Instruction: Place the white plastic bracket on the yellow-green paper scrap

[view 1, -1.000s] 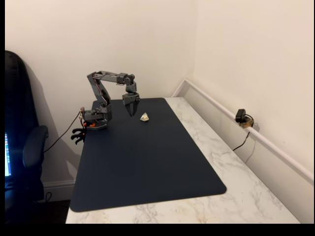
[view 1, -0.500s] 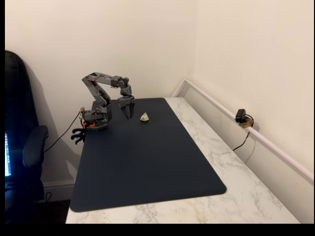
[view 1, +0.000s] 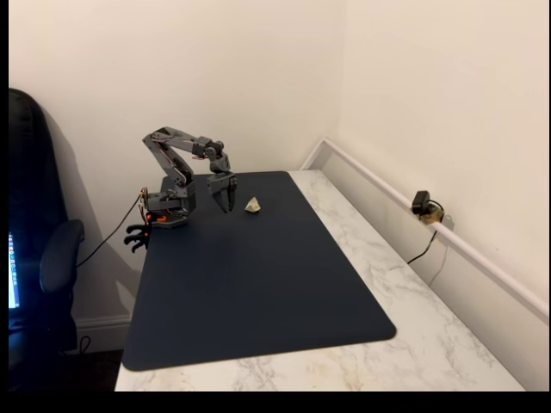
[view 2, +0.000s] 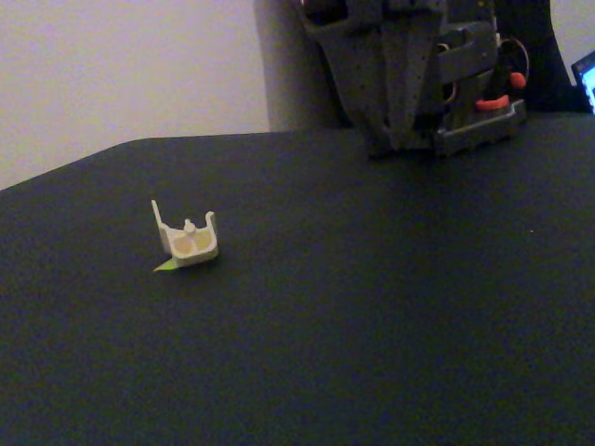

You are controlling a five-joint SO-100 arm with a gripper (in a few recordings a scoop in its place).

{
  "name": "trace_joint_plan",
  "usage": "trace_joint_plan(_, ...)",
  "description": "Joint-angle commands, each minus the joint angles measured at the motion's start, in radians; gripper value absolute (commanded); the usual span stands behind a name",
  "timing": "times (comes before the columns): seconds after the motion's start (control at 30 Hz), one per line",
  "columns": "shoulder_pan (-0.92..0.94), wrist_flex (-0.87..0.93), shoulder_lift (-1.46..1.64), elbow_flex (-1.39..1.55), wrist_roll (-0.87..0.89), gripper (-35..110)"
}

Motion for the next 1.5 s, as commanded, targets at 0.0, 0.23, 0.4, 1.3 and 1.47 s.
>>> trace_joint_plan(0.0,-0.009,0.003,0.041,0.012,-0.002,5)
trace_joint_plan(0.23,-0.011,-0.021,0.057,0.051,-0.002,5)
trace_joint_plan(0.4,-0.011,-0.048,0.051,0.064,-0.005,5)
trace_joint_plan(1.3,0.032,-0.106,-0.009,0.055,-0.048,5)
trace_joint_plan(1.47,0.040,-0.114,-0.014,0.054,-0.055,5)
